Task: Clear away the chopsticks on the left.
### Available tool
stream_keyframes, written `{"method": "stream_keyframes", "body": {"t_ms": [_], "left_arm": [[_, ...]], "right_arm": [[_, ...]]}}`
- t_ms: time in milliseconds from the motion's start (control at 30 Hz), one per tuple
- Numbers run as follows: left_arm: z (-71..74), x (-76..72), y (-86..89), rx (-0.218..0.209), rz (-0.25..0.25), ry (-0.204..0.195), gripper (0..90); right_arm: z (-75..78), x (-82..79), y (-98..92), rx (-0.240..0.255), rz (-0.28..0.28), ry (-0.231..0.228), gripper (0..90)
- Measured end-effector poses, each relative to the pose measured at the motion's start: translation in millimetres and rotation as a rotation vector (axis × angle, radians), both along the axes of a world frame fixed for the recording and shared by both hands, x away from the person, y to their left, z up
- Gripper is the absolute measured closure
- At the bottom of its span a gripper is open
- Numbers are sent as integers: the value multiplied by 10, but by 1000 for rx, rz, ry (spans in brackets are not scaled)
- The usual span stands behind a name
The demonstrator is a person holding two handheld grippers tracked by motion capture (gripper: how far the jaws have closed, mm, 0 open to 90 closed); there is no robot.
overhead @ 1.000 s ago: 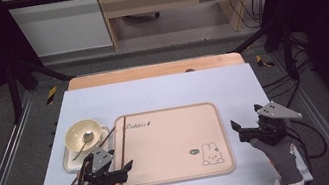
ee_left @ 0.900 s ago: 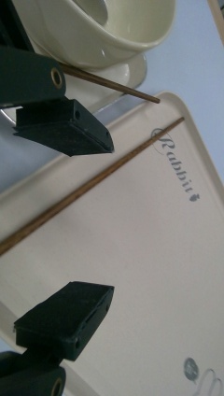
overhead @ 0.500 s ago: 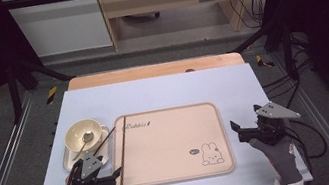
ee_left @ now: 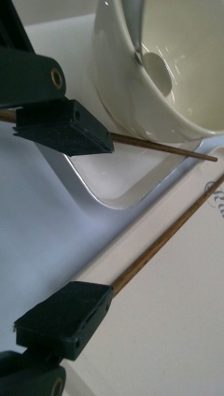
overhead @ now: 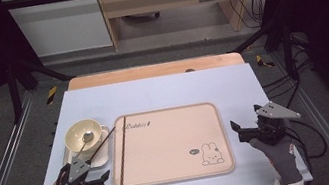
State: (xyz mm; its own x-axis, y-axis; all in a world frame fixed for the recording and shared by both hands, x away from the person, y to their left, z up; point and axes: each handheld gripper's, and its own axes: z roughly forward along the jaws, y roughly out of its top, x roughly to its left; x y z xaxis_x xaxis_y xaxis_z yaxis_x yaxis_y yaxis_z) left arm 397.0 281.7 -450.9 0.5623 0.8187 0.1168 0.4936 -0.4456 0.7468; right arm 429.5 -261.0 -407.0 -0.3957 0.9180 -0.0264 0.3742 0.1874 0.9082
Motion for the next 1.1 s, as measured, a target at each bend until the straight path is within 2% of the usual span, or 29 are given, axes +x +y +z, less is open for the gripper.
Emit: {"method": "stream_keyframes", "body": {"t_ms": [167, 467, 533, 700, 733, 900, 1100], "left_arm": [[-4, 12, 109, 6, 50, 4, 295], [-41, 117, 288, -50, 113, 10, 394], [-55, 144, 305, -65, 119, 10, 427], [-66, 200, 325, -70, 133, 9, 490], [-66, 215, 322, -71, 137, 7, 525], [-103, 287, 310, -51, 137, 19, 599], [-137, 312, 322, -50, 144, 29, 661]], "right_arm": [[-4, 4, 1, -5, -1, 0, 37], [-11, 10, 11, -7, -2, 3, 38], [-14, 12, 12, -11, -1, 3, 37], [-14, 13, 12, -8, -2, 3, 38], [-14, 13, 11, -11, -2, 2, 38], [-8, 9, 7, -7, -4, 2, 38], [-8, 9, 8, -7, -3, 2, 39]]}}
